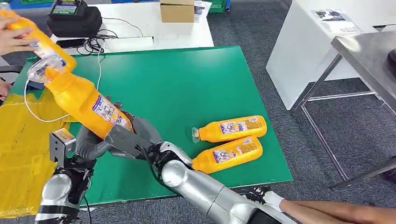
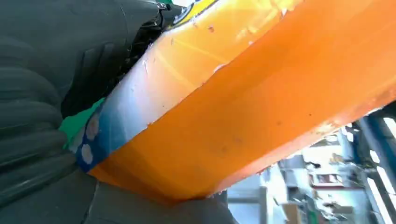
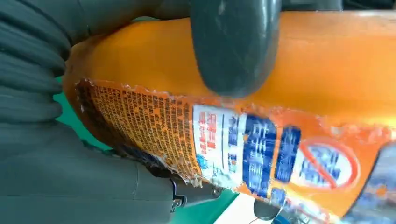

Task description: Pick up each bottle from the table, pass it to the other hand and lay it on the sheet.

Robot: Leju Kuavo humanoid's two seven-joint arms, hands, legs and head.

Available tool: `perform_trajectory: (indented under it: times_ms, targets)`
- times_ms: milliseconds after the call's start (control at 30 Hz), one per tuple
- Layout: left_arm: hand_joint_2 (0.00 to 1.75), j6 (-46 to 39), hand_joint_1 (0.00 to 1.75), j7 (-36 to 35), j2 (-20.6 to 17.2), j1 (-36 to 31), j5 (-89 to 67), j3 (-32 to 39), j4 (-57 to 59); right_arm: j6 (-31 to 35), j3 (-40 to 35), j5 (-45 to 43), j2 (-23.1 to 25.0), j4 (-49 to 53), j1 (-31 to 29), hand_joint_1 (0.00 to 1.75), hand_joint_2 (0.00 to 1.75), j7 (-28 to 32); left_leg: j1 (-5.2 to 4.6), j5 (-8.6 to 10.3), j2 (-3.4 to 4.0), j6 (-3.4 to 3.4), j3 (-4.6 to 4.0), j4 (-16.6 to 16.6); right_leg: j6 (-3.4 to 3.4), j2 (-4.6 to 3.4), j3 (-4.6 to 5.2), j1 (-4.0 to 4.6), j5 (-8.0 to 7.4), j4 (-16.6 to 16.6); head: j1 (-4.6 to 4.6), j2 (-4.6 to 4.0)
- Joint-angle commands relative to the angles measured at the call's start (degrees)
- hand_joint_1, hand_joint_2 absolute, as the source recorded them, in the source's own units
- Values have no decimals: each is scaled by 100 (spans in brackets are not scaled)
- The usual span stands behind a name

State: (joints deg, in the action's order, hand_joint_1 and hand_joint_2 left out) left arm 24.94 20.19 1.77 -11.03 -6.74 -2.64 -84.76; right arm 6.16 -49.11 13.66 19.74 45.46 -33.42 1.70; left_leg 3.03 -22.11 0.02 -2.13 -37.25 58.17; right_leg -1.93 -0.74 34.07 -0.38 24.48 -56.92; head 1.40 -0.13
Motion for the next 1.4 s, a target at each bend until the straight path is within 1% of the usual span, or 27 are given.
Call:
perform_trajectory:
  times_ms: [33,67,133,167,267,300,400,433,467,500,533,567,600,767,833,900,967,1000,1067,1100,1133,1167,1200,1233,1267,1300,1400]
  targets:
    - [175,-1399,175,-102,-185,-1018,-1642,13,798,-227,-243,284,-203,-84,247,0,175,-179,-3,4,-29,21,11,-7,2,33,-21,1,7,4,2,0]
    - [175,-2132,175,-88,-385,-1132,-2649,125,1013,-246,-196,360,-311,154,359,0,175,-213,-5,6,-38,29,21,-13,4,45,-34,0,9,8,2,0]
    - [175,-2758,175,-75,-656,-1375,-3547,415,1423,-268,-126,447,-434,517,496,0,175,-307,-6,6,-32,26,22,-15,5,40,-32,-1,8,7,0,0]
    - [175,-2966,175,-344,-809,-1585,-4144,607,1821,-281,-44,514,-516,770,608,0,175,-434,-2,3,-18,17,20,-10,5,23,-28,3,4,6,0,0]
    - [175,-2883,175,-188,-860,-1719,-4205,792,2081,-334,13,570,-580,936,688,0,175,-496,-9,2,-12,25,26,-14,5,16,-30,-3,5,2,2,0]
    - [175,-3111,175,-401,-885,-1745,-4515,864,2229,-342,65,604,-611,1010,741,0,175,-511,-1,1,0,16,17,-10,4,6,-22,6,0,2,2,0]
    - [175,-4277,175,-952,-1519,-1763,-6268,805,3054,-419,157,784,-931,1628,984,0,175,-553,-7,0,-4,28,31,-17,4,13,-32,3,5,2,0,0]
    - [175,-4446,175,-1046,-1700,-1738,-6526,910,3360,-461,173,851,-1076,1910,1056,0,175,-575,-7,0,-6,23,31,-16,2,13,-34,2,5,3,2,0]
    - [175,-4774,175,-1105,-1954,-1650,-6905,1006,3722,-498,200,956,-1301,2394,1193,0,0,-606,-11,0,-8,32,42,-22,2,15,-44,-1,6,8,2,0]
    - [175,-4968,175,-1107,-2138,-1567,-7158,1062,3979,-509,250,1004,-1502,2744,1255,0,0,-671,-6,-2,2,19,27,-12,2,-2,-28,2,3,1,2,0]
    - [175,-5199,175,-1299,-2338,-1440,-7531,1098,4193,-604,271,1009,-1762,3054,1238,0,0,-691,-14,-7,26,31,55,-26,2,-23,-46,-4,2,10,2,0]
    - [175,-5410,175,-1239,-2530,-1295,-7729,1166,4449,-686,397,959,-2071,3413,1253,0,0,-703,-10,-5,28,19,32,-17,1,-21,-28,-2,1,2,0,0]
    - [175,-5566,175,-1105,-2555,-1293,-7732,1277,4619,-808,513,914,-2168,3558,1288,0,0,-727,-14,-7,36,29,46,-22,2,-29,-38,-4,3,6,2,0]
    - [175,-5491,175,-1133,-2449,-1361,-7858,1321,4560,-863,536,950,-2080,3458,1292,0,0,-712,-5,0,-1,17,10,-7,3,2,-6,1,8,-3,0,0]
    - [175,-5464,175,-1152,-2430,-1369,-7878,1315,4531,-859,521,967,-2058,3433,1290,0,0,-708,-14,-1,-12,37,29,-17,5,18,-29,-5,14,1,2,0]
    - [175,-5352,175,-1341,-2519,-1283,-8116,1275,4507,-805,472,1061,-2170,3478,1243,0,0,-654,-9,-1,-1,27,19,-13,4,6,-18,-1,9,0,2,0]
    - [175,-5317,175,-1277,-2884,-869,-8302,1350,4727,-758,588,1129,-2925,4063,1293,0,0,-482,-9,-5,13,25,15,-9,2,-15,-14,-1,4,0,2,0]
    - [175,-5458,175,-1228,-3022,-650,-8304,1410,4830,-717,714,1180,-3186,4346,1376,0,0,-365,-12,-6,11,33,25,-13,2,-9,-23,-3,7,3,2,0]
    - [175,-5791,175,-994,-3205,-168,-8307,1547,5041,-769,1214,1068,-3766,4947,1692,0,0,-265,-16,-12,30,30,33,-16,-1,-26,-31,-7,6,6,2,0]
    - [175,-5939,175,-809,-3171,-2,-8207,1699,5065,-772,1443,1002,-3938,5130,1838,0,0,-156,-22,-19,37,41,51,-24,-4,-32,-49,-11,9,16,2,0]
    - [175,-6042,175,-689,-3133,144,-8253,1773,5059,-826,1687,920,-4074,5266,1958,0,0,-84,-17,-13,26,27,30,-17,-3,-22,-33,-9,8,8,2,0]
    - [175,-6153,175,-573,-3070,326,-8326,1738,5008,-908,1994,776,-4226,5382,2080,0,0,7,-22,-20,27,39,48,-22,-5,-20,-50,-13,14,15,2,0]
    - [175,-6211,175,-495,-3054,472,-8326,1533,4946,-991,2181,716,-4323,5425,2126,0,0,62,-19,-12,10,26,23,-14,-4,-6,-28,-15,12,8,0,0]
    - [175,-6254,175,-404,-2986,580,-8326,1436,4893,-1178,2316,586,-4465,5415,2108,0,175,54,-26,-17,3,36,36,-17,-5,2,-40,-20,20,11,2,0]
    - [175,-6320,175,-243,-2925,692,-8326,1273,4797,-1414,2475,422,-4639,5356,2023,0,175,30,-28,-8,-4,23,9,-12,-5,5,-14,-24,15,6,0,0]
    - [175,-6329,175,-120,-2850,739,-8326,1249,4736,-1562,2589,291,-4703,5262,1964,0,175,5,-29,-16,-5,34,20,-12,-5,9,-29,-24,20,9,2,0]
    - [175,-6277,175,-104,-2794,764,-8326,1242,4622,-1673,2684,263,-4654,5161,1930,0,175,59,-36,-15,-7,37,24,-17,-4,8,-33,-30,16,13,2,0]
